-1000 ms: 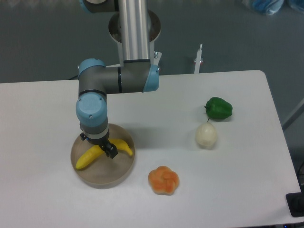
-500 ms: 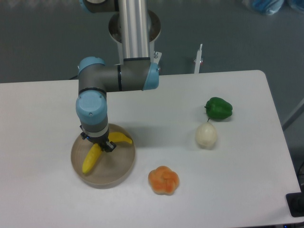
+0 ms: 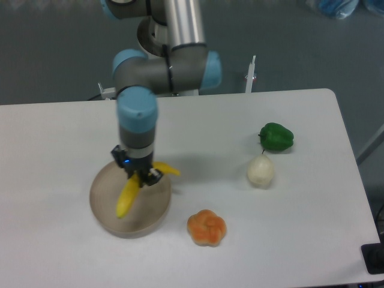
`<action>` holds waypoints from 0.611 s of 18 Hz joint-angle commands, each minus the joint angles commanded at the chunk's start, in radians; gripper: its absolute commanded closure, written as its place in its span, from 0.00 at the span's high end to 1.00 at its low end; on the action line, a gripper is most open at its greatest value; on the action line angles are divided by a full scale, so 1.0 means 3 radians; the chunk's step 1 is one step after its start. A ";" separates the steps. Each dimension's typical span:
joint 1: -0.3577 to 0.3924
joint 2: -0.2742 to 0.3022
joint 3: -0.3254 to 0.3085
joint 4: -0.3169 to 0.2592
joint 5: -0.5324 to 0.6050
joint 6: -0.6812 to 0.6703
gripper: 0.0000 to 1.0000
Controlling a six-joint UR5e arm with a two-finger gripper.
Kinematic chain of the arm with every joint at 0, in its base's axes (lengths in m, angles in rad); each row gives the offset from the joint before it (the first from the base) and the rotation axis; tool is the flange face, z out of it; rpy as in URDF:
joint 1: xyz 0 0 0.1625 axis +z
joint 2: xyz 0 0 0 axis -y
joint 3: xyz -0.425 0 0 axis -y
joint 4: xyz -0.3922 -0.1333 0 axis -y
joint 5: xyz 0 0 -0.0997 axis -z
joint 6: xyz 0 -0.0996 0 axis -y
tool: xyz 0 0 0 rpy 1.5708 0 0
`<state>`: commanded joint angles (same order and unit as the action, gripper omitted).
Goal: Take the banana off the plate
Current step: 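Lift the banana up off the plate, then carry the held banana away from the plate toward the white ball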
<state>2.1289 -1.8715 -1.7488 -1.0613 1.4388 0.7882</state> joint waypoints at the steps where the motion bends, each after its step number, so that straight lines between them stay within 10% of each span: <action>1: 0.0057 0.0015 0.0030 -0.0067 0.0076 0.0112 0.13; 11: 0.0542 0.0041 0.0464 -0.0124 0.0573 0.0905 0.10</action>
<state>2.2916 -1.8591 -1.6095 -1.0983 1.6107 1.0597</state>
